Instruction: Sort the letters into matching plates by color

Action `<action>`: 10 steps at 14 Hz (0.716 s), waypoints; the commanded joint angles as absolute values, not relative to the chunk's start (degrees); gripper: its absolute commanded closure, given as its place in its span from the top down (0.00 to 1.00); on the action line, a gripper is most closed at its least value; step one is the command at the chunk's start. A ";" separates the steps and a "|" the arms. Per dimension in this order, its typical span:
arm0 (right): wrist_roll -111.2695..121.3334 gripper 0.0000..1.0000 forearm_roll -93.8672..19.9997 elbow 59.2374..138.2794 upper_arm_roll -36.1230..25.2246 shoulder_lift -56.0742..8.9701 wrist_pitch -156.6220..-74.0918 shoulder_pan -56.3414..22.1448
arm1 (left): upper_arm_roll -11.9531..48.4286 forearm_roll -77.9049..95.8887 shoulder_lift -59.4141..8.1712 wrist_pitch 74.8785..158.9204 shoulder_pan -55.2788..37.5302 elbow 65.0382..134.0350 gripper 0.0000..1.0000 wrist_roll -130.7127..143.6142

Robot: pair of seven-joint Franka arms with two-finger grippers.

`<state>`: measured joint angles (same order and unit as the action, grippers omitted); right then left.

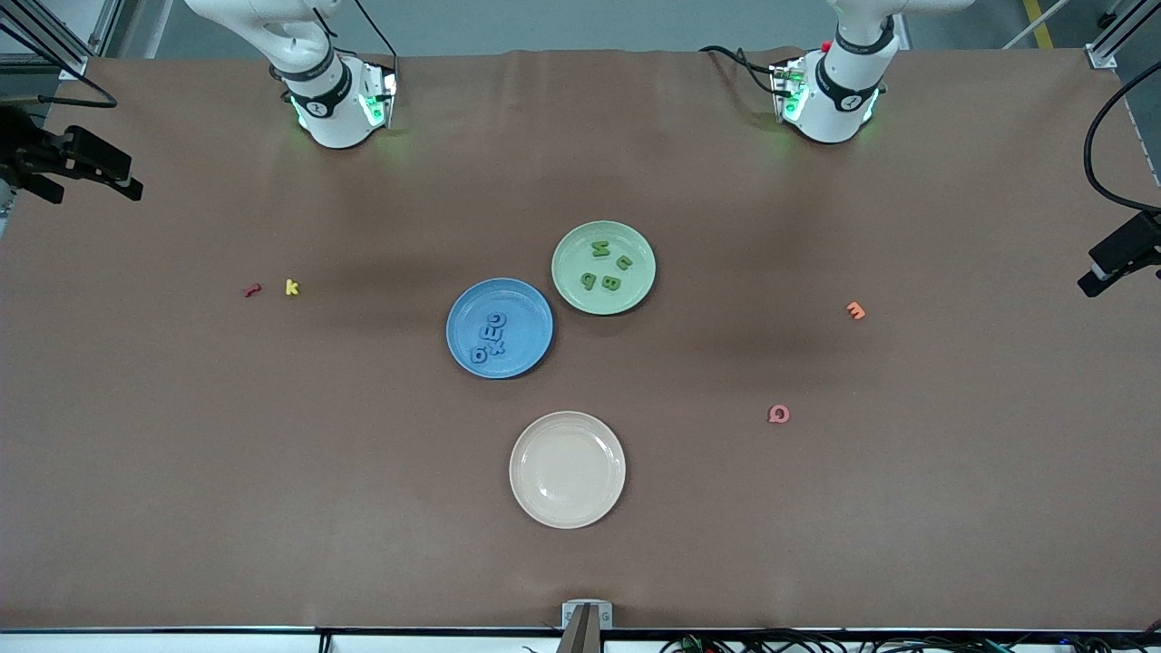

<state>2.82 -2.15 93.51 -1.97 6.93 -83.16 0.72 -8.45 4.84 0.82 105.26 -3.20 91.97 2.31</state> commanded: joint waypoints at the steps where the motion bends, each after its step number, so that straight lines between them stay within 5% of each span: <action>1: 2.02 1.00 -2.64 94.39 -2.11 8.35 -82.97 0.26 | -8.44 3.96 0.79 103.89 -3.25 91.14 1.00 1.58; 10: 2.29 1.00 -2.29 94.39 -2.11 8.35 -83.06 0.26 | -6.07 1.94 1.23 91.25 -3.87 91.05 1.00 -2.10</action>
